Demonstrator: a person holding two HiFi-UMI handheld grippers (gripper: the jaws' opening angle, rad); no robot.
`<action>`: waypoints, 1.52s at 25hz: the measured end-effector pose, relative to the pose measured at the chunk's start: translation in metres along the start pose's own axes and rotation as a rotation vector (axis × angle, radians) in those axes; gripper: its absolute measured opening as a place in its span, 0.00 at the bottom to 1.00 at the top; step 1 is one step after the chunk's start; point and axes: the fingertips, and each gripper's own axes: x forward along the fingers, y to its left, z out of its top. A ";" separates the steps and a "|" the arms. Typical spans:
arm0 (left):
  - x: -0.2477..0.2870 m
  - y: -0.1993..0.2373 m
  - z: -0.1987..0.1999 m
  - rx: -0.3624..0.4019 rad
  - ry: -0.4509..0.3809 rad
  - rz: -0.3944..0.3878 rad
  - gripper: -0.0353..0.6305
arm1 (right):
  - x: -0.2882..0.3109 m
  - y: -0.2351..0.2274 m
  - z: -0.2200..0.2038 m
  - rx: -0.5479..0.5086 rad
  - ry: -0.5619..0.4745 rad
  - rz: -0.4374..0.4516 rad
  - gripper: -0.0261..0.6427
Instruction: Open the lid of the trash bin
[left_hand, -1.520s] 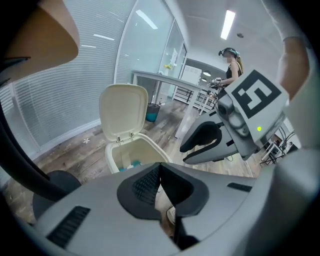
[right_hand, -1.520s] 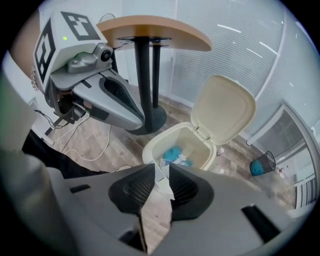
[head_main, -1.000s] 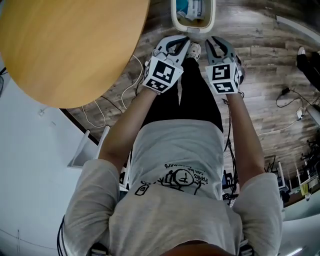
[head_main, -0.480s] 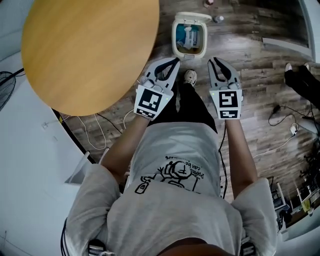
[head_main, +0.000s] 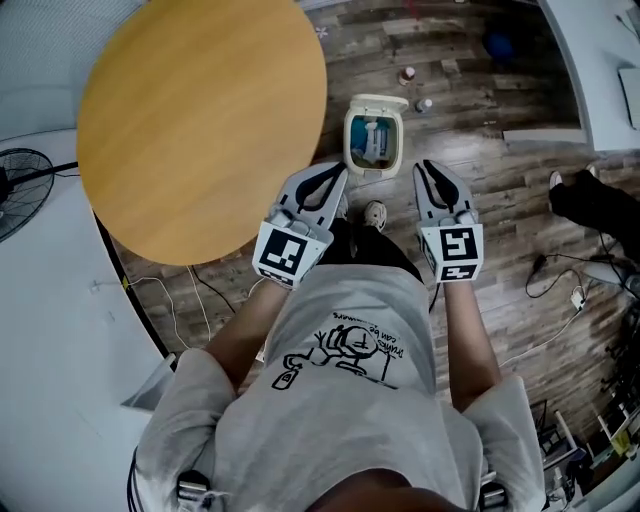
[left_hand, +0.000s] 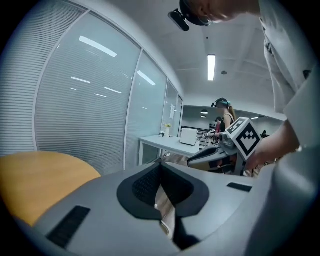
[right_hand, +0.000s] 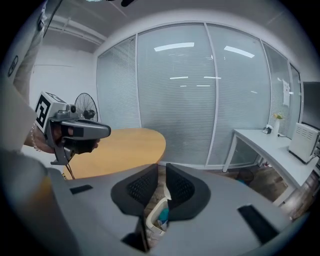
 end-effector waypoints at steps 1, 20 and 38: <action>-0.001 0.000 0.009 0.010 -0.015 -0.002 0.08 | -0.003 -0.001 0.007 0.003 -0.013 -0.003 0.12; -0.054 -0.017 0.135 0.082 -0.181 -0.026 0.08 | -0.079 0.013 0.138 -0.029 -0.234 -0.017 0.10; -0.082 -0.025 0.209 0.108 -0.244 -0.038 0.08 | -0.134 0.025 0.218 -0.047 -0.354 0.007 0.09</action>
